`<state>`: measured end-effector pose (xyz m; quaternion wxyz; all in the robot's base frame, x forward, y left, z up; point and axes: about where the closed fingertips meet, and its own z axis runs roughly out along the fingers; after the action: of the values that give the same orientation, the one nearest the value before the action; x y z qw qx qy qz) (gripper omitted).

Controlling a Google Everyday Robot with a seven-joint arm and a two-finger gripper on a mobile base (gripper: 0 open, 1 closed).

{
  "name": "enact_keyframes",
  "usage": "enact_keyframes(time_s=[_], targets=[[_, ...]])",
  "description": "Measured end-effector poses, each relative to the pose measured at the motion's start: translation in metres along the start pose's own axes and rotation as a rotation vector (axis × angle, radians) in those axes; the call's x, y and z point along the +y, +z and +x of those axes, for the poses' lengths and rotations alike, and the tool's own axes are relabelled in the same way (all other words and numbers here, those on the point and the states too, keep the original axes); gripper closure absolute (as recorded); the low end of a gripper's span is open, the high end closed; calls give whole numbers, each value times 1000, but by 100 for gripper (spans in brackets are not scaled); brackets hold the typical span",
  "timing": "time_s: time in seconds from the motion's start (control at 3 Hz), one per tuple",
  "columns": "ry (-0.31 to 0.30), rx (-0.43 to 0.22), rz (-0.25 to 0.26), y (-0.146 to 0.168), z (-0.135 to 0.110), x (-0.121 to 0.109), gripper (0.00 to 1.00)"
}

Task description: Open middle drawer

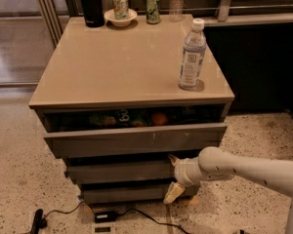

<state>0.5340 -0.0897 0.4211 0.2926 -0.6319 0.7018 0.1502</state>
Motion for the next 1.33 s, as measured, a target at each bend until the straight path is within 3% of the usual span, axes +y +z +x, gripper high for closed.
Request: enact_keyframes(time_s=[1.33], targets=[[81, 111, -105, -17, 3, 8, 0]])
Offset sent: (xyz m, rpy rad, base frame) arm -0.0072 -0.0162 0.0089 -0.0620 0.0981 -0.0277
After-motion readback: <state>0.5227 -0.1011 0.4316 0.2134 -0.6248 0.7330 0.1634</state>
